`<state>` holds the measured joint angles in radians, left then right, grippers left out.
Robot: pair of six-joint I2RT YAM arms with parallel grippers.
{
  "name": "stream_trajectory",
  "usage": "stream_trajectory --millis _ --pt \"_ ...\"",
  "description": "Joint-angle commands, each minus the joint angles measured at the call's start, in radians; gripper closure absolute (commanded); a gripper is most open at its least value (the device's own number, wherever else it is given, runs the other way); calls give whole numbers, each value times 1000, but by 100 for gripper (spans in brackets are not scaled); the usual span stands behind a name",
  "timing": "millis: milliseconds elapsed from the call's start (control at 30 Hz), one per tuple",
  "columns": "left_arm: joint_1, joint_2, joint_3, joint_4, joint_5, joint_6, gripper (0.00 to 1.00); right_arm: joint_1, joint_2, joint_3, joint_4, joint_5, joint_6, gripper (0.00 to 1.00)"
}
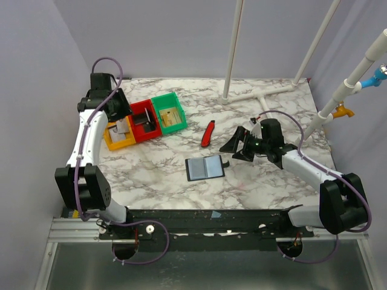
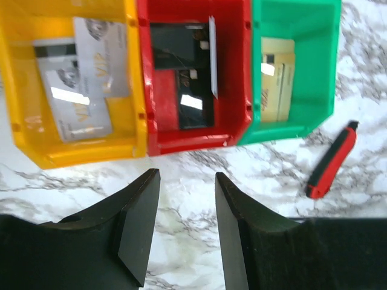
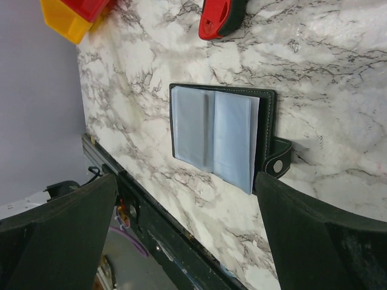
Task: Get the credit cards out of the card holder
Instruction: Remove the credit card from the card holder.
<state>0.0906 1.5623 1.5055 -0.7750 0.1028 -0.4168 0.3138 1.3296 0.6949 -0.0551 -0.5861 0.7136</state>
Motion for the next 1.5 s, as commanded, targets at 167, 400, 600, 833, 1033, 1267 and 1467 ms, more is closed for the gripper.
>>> stream_trajectory --millis 167,400,600,833,1033,1267,1467 --pt "-183 -221 -266 122 131 -85 55 73 24 34 -5 83 -14 0" --pt "-363 -266 -463 257 229 -172 56 135 57 57 1 141 -4 0" --pt "-522 -178 -556 440 299 -288 60 168 75 75 -13 188 4 0" --pt "-621 -43 -563 562 320 -347 67 184 88 71 -32 226 5 0" --pt "-645 7 -595 604 317 -364 90 190 91 64 -34 242 14 0" --pt "-660 4 -625 568 238 -344 100 202 119 61 -26 244 17 0" --pt "-685 29 -647 577 219 -345 100 212 135 66 -17 246 20 0"
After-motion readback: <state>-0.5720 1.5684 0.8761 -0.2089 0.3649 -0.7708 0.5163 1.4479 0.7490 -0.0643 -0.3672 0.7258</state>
